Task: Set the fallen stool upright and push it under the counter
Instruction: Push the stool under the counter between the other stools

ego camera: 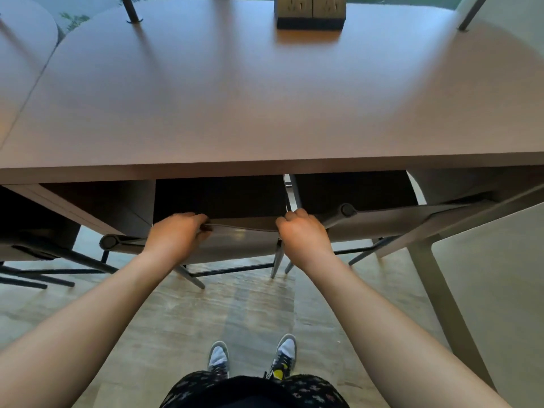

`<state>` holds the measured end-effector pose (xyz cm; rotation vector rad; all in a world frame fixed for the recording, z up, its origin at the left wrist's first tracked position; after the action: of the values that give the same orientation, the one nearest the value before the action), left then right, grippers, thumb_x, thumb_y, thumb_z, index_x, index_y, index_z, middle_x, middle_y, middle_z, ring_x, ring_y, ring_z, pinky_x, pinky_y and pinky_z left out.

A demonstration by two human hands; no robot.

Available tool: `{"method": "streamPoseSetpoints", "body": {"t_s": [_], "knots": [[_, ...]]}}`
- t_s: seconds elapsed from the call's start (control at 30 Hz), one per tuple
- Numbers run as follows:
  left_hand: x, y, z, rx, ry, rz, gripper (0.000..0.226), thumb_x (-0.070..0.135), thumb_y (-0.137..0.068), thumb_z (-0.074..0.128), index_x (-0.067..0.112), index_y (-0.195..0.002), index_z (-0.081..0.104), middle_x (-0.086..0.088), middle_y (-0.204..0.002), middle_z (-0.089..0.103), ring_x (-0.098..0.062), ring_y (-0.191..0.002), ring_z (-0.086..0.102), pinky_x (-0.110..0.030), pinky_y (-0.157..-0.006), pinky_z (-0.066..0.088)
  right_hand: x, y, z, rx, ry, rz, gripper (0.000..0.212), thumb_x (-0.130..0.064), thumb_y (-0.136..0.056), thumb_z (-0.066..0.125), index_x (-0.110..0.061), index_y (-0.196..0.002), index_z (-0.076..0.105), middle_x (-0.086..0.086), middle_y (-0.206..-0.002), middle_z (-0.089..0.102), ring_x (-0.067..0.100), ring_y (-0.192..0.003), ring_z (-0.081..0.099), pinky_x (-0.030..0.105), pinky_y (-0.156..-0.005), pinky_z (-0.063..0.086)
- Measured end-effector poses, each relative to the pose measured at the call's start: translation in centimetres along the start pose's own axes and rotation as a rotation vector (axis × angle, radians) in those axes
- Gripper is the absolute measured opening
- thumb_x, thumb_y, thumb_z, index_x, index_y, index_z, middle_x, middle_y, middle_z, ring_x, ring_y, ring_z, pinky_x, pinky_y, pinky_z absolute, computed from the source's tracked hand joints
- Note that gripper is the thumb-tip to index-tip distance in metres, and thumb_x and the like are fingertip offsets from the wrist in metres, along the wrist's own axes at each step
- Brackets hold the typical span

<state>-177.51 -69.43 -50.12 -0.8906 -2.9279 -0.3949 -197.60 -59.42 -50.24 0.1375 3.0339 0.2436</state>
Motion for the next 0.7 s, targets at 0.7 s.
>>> {"method": "streamPoseSetpoints", "body": {"t_s": [0.7], "knots": [[-10.9,5.5,0.6,0.041,-0.102,-0.428,0.032,-0.006,-0.09,0.065,0.006,-0.12,0.07,-0.014,-0.11,0.07,-0.042,-0.125,0.049,-0.053,-0.096,0.055,0.9,-1.1,1.3,-0.142,-0.024,-0.007,0.017,-0.023,-0.096,0.064,-0.018,-0.112,0.069,0.0,-0.11,0.062,0.026,-0.113,0.054,0.042,-0.078,0.054]]}}
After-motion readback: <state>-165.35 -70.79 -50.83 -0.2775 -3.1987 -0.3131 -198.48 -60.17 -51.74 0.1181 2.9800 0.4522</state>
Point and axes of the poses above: each hand's wrist, its own y-axis away from the middle knuckle, its own z-axis out of the palm, x = y × z, the point moved 9 cm from there along -y, towards the middle knuckle
